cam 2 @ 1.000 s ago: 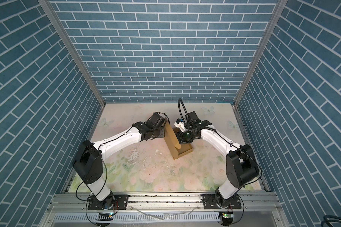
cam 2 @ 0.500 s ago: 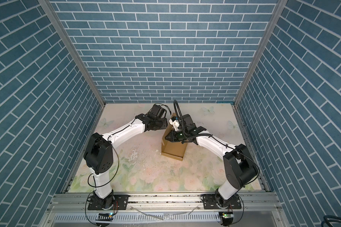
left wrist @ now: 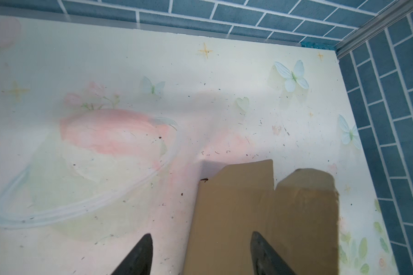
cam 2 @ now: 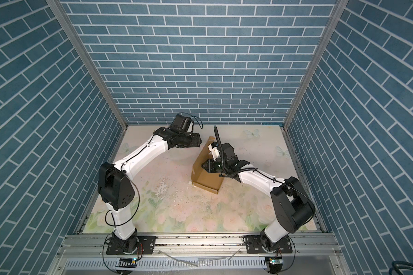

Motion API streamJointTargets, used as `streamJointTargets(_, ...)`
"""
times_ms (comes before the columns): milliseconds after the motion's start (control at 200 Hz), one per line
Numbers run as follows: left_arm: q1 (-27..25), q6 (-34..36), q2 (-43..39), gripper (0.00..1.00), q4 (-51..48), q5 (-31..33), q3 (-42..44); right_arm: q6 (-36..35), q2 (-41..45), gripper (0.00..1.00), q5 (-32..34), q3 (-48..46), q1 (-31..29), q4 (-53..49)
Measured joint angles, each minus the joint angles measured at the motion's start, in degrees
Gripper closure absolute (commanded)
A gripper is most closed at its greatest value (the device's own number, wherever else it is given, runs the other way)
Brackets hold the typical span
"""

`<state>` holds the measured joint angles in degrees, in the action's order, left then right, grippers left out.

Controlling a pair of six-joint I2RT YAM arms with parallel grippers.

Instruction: Fold the paper box

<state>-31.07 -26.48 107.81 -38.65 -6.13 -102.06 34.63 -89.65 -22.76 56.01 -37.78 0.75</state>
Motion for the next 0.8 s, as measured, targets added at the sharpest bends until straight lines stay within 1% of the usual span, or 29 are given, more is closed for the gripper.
streamJointTargets(120, 0.02, 2.84, -2.4, 0.26, -4.85, -1.36, -2.25, 0.11, 1.44, 0.73, 2.08, -1.03, 0.37, -0.63)
streamJointTargets(215, -0.09, 4.81, -3.85, 0.25, -8.17, -3.13, -4.17, 0.11, 3.41, 0.73, 3.06, -1.77, 1.18, -1.88)
streamJointTargets(270, -0.15, 5.97, -4.2, 0.24, -9.97, -4.37, -5.44, 0.09, 4.68, 0.72, 3.5, -1.88, 2.12, -3.06)
streamJointTargets(440, -1.27, 9.51, -3.89, 0.25, -15.72, -6.84, -9.33, -0.63, 9.38, 0.71, 5.14, -1.88, 5.97, -7.69)
streamJointTargets(645, -4.72, 13.38, 0.02, 0.27, -23.19, -6.71, -16.94, -2.67, 12.96, 0.71, 5.68, -1.88, 11.26, -12.79)
streamJointTargets(800, -7.28, 15.85, 6.19, 0.33, -29.24, -4.24, -24.17, -4.17, 13.68, 0.71, 5.81, -1.99, 13.79, -14.62)
